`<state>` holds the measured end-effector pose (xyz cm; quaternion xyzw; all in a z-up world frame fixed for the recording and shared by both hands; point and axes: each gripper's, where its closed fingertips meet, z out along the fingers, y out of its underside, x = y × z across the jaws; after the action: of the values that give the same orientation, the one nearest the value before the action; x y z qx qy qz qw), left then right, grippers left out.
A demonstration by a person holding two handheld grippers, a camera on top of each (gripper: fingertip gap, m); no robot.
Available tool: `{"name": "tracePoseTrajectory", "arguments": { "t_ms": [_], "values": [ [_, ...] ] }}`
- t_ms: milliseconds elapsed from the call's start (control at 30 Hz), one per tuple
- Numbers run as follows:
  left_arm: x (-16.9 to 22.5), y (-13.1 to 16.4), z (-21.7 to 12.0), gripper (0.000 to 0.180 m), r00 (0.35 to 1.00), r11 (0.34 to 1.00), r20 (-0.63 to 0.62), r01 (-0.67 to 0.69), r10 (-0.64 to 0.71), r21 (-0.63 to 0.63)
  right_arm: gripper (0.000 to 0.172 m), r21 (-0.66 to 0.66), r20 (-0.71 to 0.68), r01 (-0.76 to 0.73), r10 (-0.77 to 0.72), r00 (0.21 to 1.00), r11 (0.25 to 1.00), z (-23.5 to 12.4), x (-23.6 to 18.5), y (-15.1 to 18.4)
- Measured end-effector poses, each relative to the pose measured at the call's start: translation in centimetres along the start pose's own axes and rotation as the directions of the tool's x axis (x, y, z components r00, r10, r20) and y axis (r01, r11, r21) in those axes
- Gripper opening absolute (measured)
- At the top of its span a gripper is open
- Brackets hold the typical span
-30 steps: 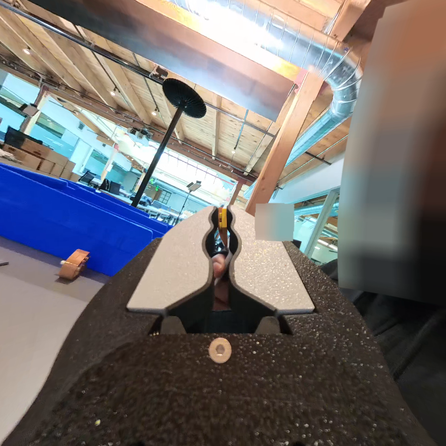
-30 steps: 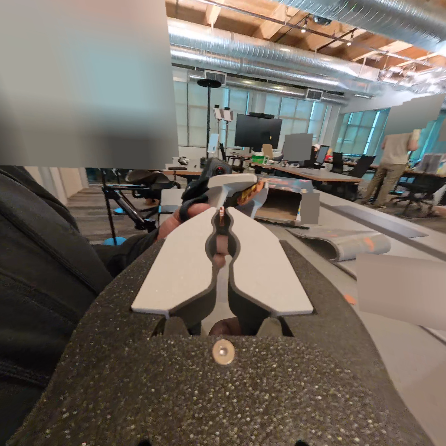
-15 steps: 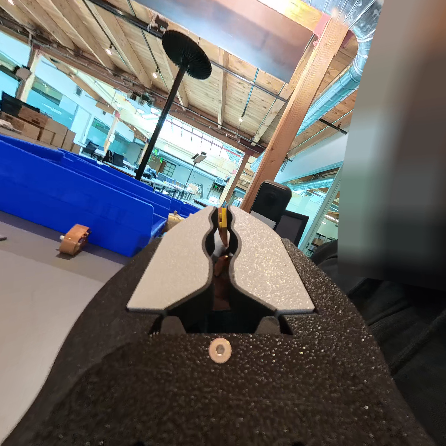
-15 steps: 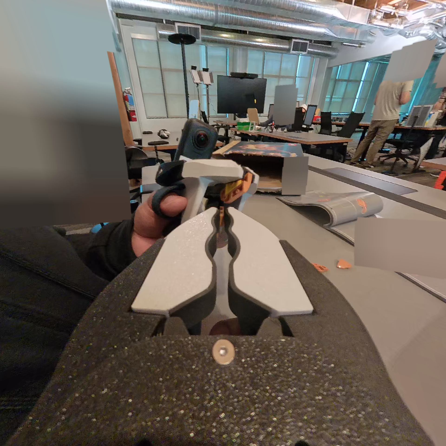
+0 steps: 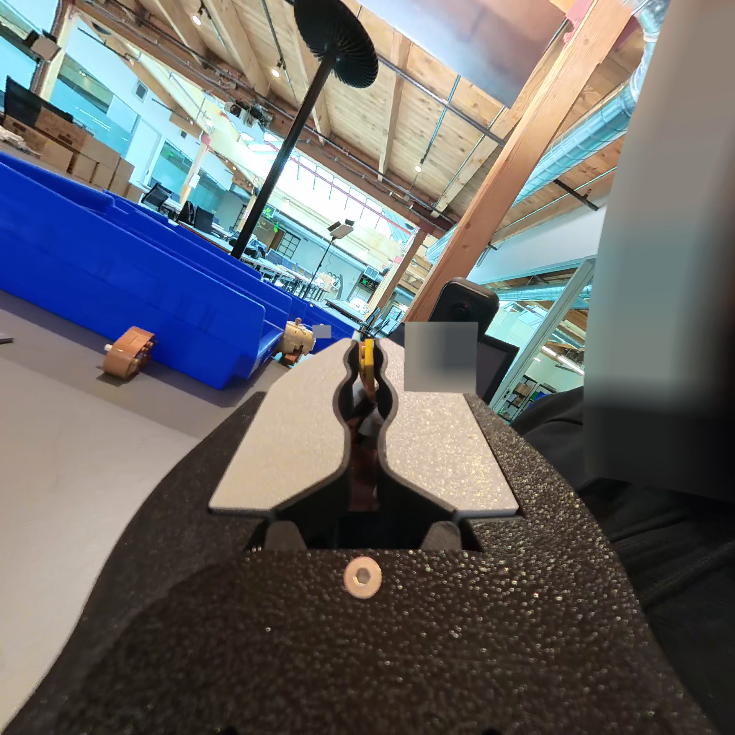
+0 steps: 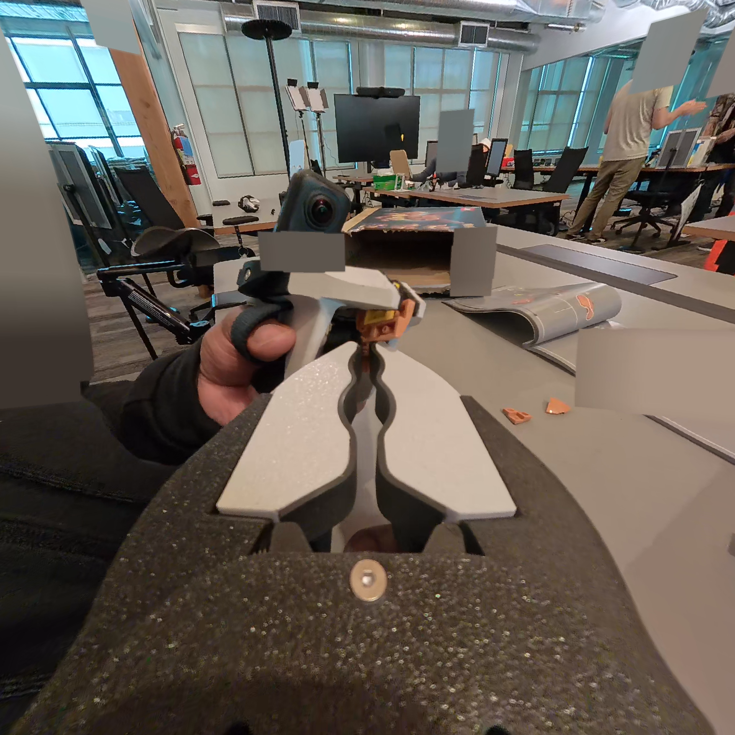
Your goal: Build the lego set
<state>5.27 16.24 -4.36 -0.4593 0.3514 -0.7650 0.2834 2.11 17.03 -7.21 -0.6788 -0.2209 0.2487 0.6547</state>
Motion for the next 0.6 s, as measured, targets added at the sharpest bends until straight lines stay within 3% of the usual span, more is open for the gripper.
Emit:
{"name": "tracePoseTrajectory", "arguments": {
  "t_ms": [600],
  "values": [
    [-0.5,1.1,-0.1,0.006,0.982,0.978,0.082,-0.158,0.170,-0.134,0.003,-0.032,0.001,-0.035,0.036,0.999,0.999,-0.4,0.6,0.6]
  ]
}}
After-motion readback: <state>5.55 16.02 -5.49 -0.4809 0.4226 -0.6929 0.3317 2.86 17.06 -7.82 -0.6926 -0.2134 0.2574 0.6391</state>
